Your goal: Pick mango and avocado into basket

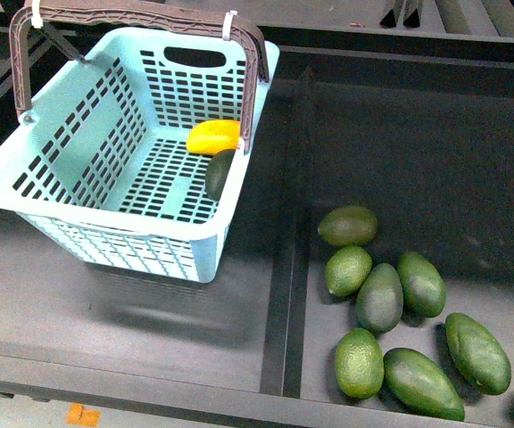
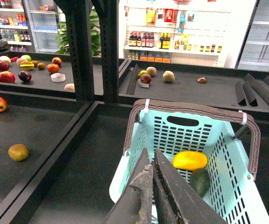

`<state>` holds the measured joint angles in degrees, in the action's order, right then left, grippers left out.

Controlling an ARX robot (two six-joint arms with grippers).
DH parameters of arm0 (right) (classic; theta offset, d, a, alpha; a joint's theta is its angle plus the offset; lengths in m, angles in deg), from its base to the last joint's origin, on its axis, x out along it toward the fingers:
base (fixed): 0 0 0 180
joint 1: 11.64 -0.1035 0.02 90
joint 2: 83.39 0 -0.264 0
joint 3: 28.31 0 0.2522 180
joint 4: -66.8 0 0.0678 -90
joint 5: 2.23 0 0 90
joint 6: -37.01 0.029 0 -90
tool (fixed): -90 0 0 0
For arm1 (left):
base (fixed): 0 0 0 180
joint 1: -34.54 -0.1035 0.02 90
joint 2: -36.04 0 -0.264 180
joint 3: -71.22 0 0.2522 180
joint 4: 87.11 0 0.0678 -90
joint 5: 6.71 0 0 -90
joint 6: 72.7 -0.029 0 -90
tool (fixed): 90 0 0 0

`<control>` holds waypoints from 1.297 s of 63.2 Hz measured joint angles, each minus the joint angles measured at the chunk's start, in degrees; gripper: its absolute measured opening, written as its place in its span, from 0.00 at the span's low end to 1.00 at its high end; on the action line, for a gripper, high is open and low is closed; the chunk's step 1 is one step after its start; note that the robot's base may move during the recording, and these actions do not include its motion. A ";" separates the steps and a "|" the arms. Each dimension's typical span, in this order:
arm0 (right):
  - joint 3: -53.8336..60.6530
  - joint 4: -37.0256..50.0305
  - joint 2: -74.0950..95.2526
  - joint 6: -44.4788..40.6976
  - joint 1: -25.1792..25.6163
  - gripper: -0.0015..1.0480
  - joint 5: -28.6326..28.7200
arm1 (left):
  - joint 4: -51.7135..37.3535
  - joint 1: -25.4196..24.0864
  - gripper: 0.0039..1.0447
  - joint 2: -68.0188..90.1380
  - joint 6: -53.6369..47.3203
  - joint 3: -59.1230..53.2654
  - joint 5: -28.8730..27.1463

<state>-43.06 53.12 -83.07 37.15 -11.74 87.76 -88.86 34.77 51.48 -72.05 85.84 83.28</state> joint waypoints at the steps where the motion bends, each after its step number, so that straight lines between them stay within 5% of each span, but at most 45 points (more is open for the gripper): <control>1: 0.00 0.00 0.00 0.00 0.00 0.92 0.00 | 0.57 0.00 0.02 -0.52 0.00 0.00 0.00; 15: 0.00 0.00 0.00 0.00 0.00 0.92 0.00 | 5.42 0.00 0.02 -5.33 0.00 0.00 0.00; 21: 0.00 0.00 0.00 0.00 0.00 0.92 0.00 | 14.97 0.00 0.02 -14.05 -0.02 0.02 0.00; 61: 0.00 0.00 0.00 0.00 0.00 0.92 0.00 | 15.43 -0.02 0.02 -15.08 0.00 0.02 -0.02; 82: 0.00 0.00 0.00 0.00 0.00 0.92 0.00 | 15.43 -0.02 0.73 -15.08 0.00 0.02 -0.02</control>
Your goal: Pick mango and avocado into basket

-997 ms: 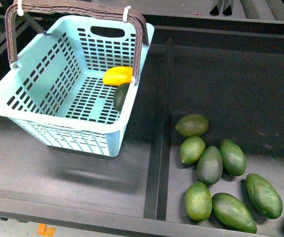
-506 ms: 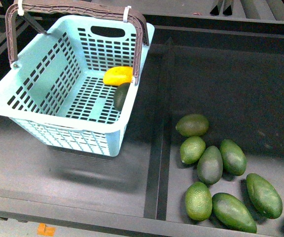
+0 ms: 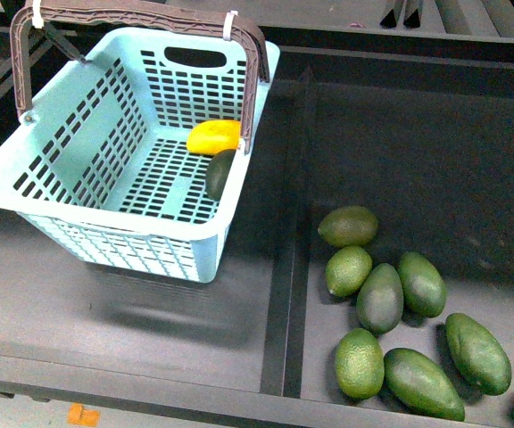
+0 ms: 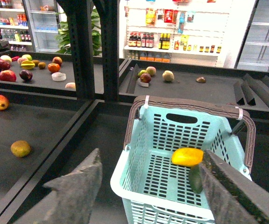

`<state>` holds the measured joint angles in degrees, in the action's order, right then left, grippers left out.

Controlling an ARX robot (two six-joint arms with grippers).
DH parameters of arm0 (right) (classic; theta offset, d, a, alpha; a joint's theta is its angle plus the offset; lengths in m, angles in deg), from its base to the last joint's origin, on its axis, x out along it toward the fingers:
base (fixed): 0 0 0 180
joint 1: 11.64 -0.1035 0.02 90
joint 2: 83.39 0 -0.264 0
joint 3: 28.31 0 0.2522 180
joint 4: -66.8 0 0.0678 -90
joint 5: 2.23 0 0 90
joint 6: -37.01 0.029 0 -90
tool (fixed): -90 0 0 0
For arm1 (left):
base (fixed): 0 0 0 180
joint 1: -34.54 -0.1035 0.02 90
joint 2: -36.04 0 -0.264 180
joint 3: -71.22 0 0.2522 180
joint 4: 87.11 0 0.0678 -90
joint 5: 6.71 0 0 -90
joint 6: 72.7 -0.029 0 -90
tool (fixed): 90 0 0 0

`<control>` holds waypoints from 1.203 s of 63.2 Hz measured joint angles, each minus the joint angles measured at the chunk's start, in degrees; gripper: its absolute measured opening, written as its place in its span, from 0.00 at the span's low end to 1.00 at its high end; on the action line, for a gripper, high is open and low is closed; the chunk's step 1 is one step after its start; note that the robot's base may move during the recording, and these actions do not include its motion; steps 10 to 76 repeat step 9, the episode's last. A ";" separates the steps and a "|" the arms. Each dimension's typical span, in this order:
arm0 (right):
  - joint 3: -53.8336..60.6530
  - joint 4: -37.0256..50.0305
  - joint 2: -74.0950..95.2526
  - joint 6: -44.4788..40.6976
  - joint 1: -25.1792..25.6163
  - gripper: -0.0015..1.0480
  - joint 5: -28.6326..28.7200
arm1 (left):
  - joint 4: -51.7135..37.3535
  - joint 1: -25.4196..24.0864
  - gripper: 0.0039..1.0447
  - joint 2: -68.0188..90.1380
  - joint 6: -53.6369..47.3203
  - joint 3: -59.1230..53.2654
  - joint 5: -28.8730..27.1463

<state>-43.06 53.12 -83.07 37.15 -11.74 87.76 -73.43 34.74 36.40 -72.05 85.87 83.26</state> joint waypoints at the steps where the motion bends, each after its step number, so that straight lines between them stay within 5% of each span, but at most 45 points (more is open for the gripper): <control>1: 0.00 0.00 0.00 0.00 0.00 0.92 0.00 | 0.00 0.00 0.76 0.00 0.00 0.00 0.00; 7: 0.00 0.00 0.00 0.00 0.00 0.92 0.00 | 0.00 0.00 0.94 0.00 -0.02 0.00 0.00; 76: 0.00 0.00 0.00 0.00 0.00 0.92 0.00 | 0.00 0.00 0.93 0.00 -0.11 0.00 0.00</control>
